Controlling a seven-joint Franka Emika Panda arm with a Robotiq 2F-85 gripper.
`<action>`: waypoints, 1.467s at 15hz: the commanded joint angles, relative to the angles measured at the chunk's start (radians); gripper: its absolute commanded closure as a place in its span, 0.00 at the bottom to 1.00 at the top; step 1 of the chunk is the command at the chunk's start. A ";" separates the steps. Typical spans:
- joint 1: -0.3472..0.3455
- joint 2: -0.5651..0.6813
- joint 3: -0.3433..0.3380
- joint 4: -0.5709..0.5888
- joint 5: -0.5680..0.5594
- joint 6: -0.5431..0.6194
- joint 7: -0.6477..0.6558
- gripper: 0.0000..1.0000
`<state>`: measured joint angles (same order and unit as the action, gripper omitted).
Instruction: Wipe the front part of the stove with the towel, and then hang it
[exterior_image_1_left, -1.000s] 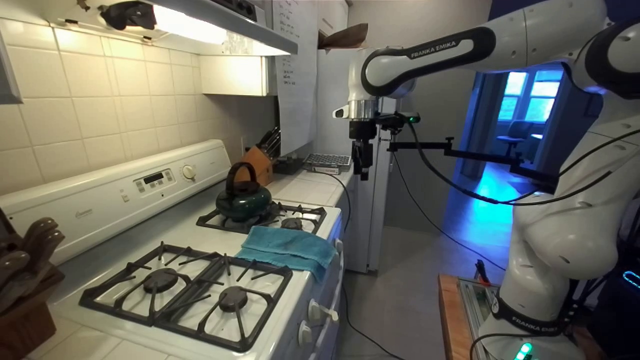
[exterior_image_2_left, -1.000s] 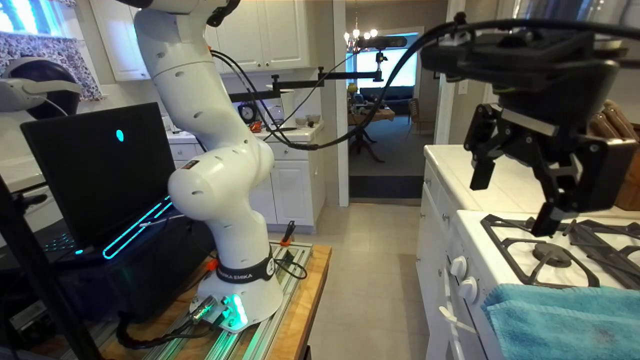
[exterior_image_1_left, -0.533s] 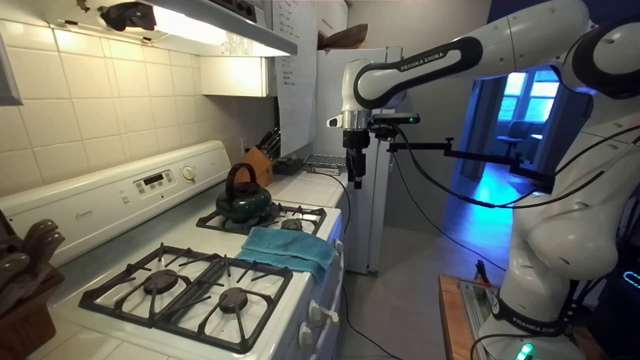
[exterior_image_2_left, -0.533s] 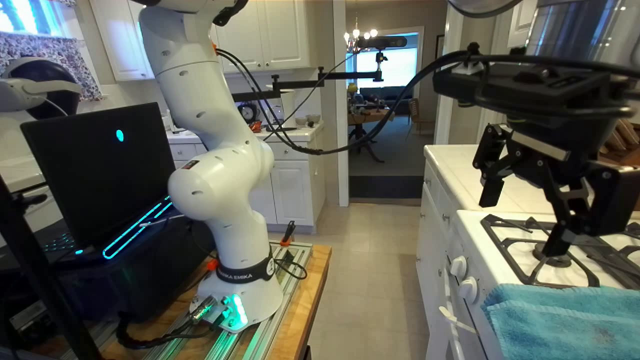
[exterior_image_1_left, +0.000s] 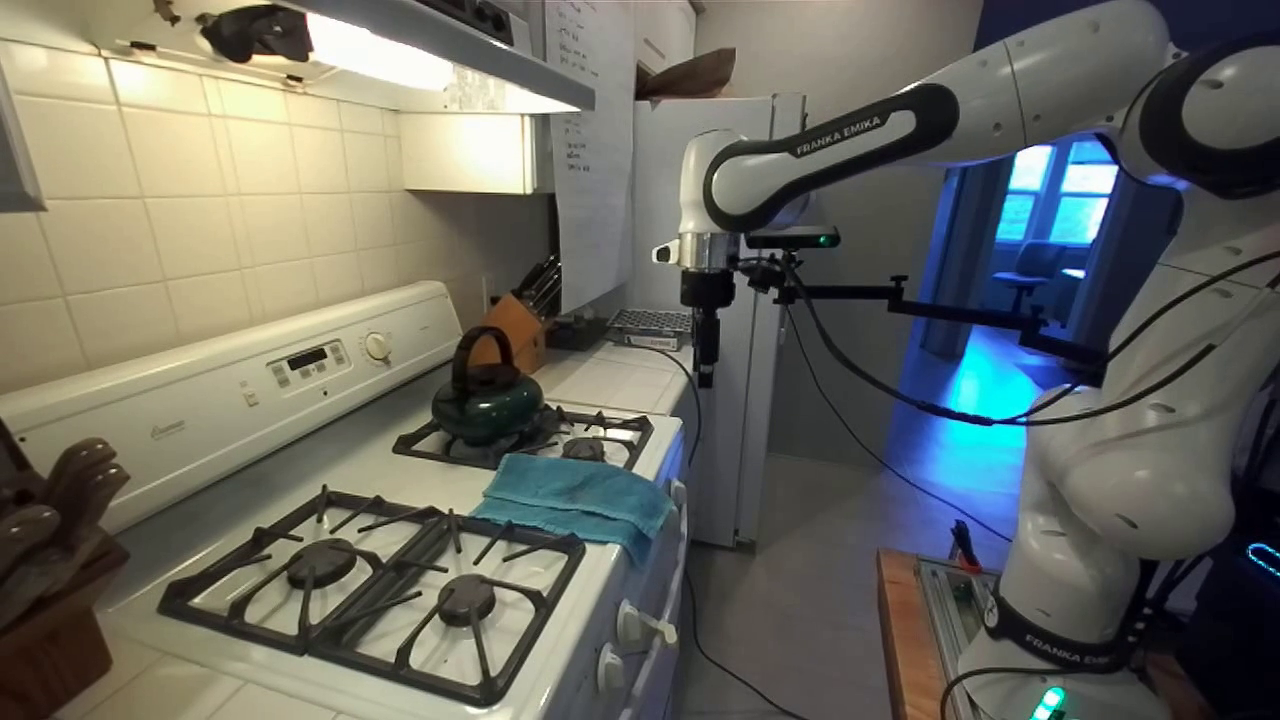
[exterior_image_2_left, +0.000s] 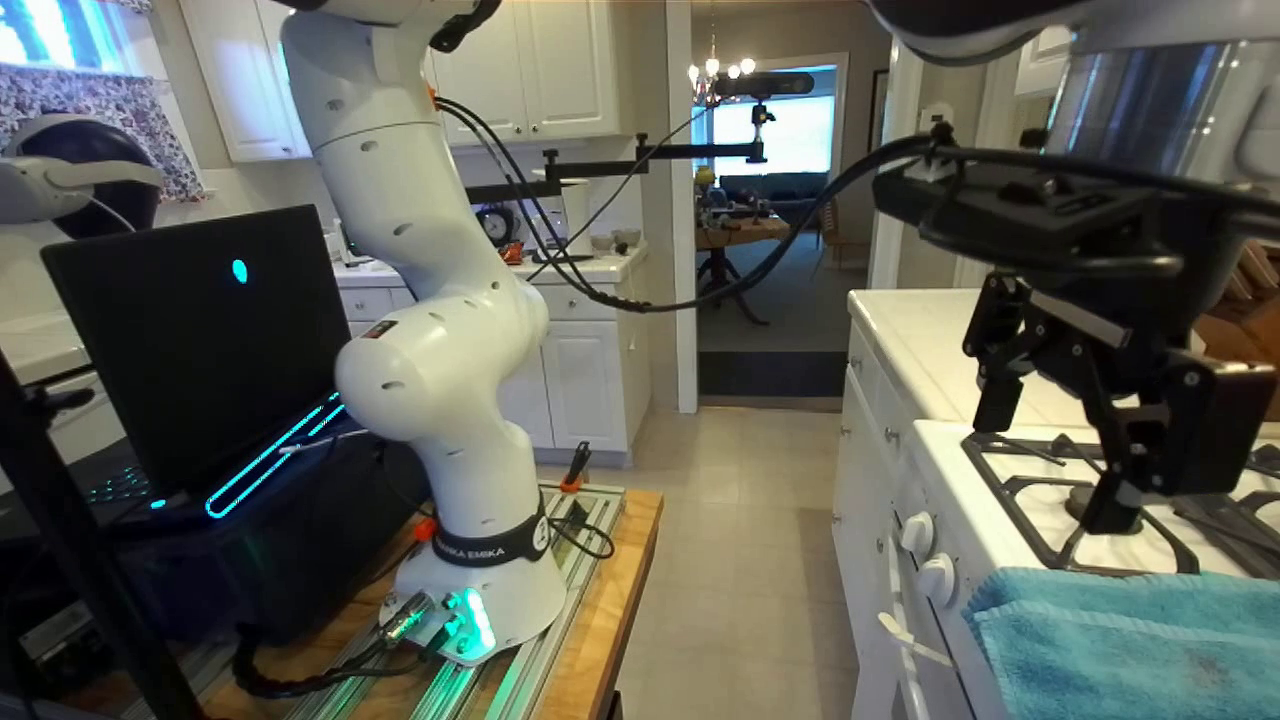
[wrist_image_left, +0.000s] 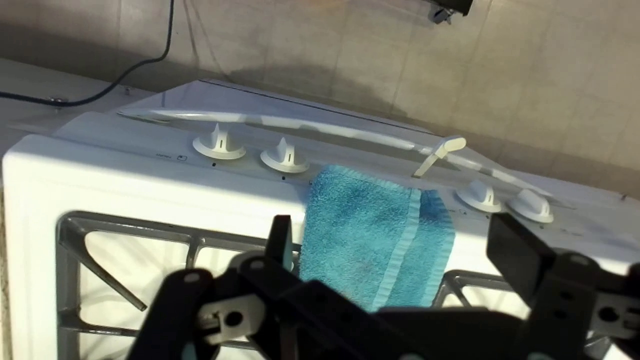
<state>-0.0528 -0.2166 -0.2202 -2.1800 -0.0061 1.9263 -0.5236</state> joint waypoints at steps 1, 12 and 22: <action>-0.020 0.032 0.054 -0.089 -0.021 0.149 0.230 0.00; -0.043 0.077 0.066 -0.238 0.147 0.542 0.606 0.00; -0.030 0.141 0.050 -0.248 0.502 0.554 0.326 0.00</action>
<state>-0.0781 -0.1035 -0.1677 -2.4256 0.4761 2.4853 -0.1442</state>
